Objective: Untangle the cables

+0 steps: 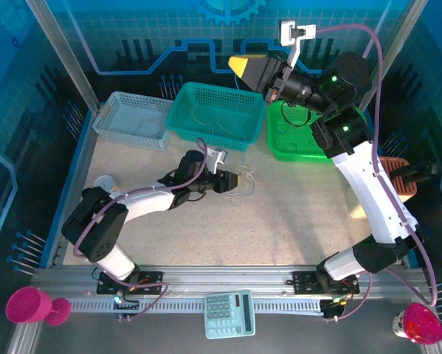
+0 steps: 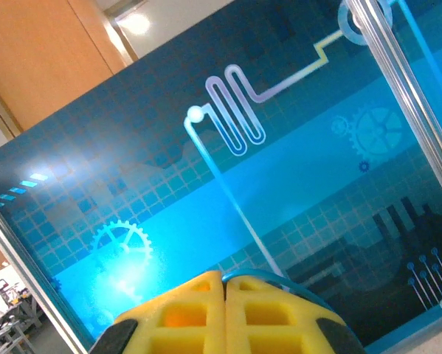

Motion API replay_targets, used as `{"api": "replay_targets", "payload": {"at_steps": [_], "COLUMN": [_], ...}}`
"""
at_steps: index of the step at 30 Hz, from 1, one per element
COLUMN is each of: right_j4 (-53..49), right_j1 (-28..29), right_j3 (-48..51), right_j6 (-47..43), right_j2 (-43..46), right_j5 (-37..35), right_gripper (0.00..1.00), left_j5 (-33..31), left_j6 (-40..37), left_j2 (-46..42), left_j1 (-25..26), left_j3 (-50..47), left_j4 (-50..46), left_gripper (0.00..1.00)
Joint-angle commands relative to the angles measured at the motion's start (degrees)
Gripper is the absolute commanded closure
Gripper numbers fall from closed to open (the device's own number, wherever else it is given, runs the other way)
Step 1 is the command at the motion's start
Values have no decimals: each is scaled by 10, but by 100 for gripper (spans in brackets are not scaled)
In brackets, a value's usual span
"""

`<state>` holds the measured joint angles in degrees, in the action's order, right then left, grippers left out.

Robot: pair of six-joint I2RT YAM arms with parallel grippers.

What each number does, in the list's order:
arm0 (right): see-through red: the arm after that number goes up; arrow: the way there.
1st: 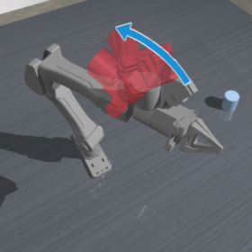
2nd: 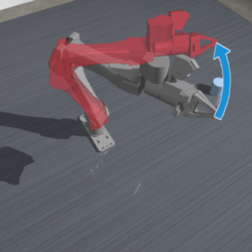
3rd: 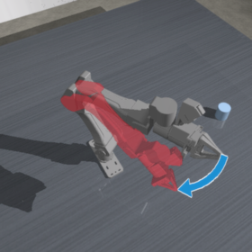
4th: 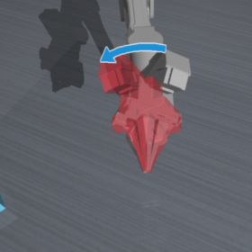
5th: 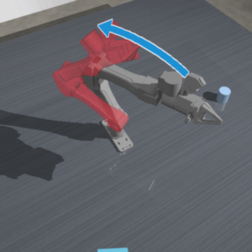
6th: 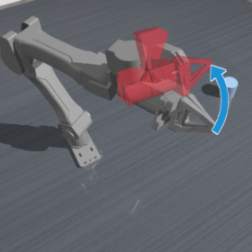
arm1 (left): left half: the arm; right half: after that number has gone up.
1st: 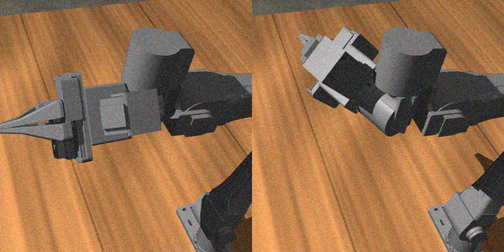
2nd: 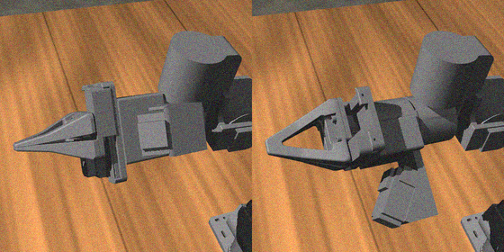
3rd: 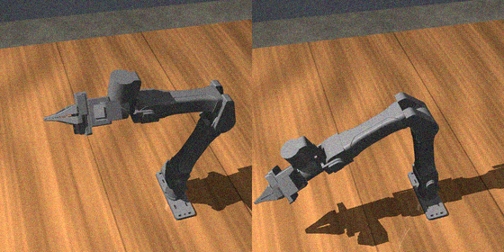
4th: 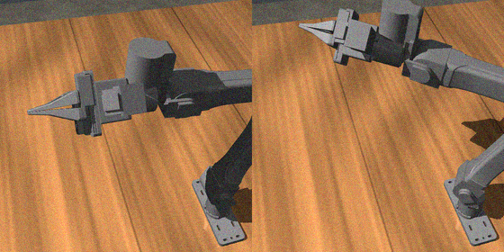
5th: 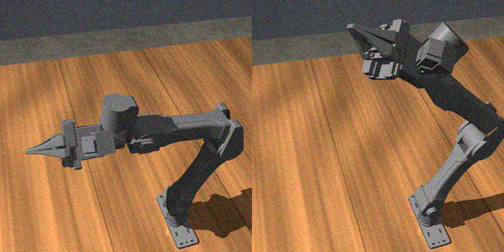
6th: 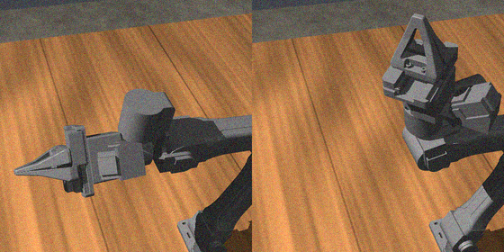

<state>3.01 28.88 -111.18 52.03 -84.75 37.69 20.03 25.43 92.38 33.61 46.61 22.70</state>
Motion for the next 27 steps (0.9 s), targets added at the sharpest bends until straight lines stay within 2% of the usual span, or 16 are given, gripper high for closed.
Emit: {"api": "replay_targets", "payload": {"at_steps": [1,8,12,18,24,27], "right_j4": [-4,-20,-14,14,16,9], "right_j1": [6,5,5,18,50,63], "right_j3": [-36,-41,-32,-12,-23,-42], "right_j6": [-2,-20,-19,-2,-2,-5], "right_j2": [-5,-5,-5,-6,-14,-21], "right_j5": [-5,-12,-11,-7,-7,-6], "right_gripper": [100,100,100,100,100,100], "left_j5": [16,-22,-54,-55,-38,-37], "left_j6": [16,-21,-47,-85,-114,-110], "left_j2": [0,-92,-174,-231,-193,-165], "left_j1": [4,3,3,3,8,11], "left_j3": [-7,-34,-57,-32,12,14], "left_j4": [53,2,-38,-94,-101,-73], "left_gripper": [55,25,17,12,12,18]}}
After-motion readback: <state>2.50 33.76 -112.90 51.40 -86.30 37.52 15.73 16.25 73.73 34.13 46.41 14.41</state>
